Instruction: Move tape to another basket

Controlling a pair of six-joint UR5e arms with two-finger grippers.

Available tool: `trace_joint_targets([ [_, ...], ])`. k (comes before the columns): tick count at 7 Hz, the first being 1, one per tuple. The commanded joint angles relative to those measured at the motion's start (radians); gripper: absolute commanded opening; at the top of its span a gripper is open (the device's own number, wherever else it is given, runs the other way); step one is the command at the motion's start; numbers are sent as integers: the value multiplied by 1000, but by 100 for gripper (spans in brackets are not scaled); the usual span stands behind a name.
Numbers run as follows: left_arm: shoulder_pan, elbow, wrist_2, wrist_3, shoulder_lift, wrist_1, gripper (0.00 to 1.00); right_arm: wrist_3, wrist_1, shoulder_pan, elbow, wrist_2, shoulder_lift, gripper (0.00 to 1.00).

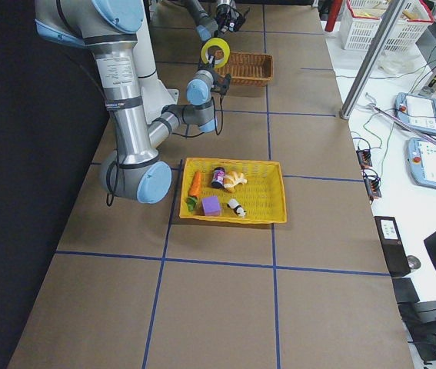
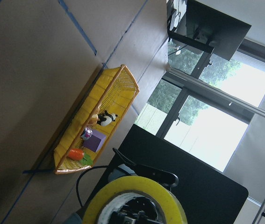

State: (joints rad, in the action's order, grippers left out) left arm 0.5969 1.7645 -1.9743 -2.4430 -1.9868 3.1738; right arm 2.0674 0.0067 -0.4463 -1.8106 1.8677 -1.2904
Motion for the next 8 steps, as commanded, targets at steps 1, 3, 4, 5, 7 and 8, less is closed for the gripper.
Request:
trace_joint_targets([
  [1,-46,3,38,1,-17,1,100,-3,3,43,4,-10,6,1],
  [3,-65,3,41,1,-27,1,100,-6,1,70,5,-41,13,1],
  [4,-84,4,69,-1,-27,3,100,-7,1,80,5,-51,16,1],
  [5,-98,4,90,1,-29,3,100,-7,1,80,5,-51,16,1],
  [7,-100,4,91,1,-35,3,100,-7,1,83,5,-51,23,1],
  [8,-101,3,92,4,-35,3,100,-7,1,81,5,-53,25,2],
])
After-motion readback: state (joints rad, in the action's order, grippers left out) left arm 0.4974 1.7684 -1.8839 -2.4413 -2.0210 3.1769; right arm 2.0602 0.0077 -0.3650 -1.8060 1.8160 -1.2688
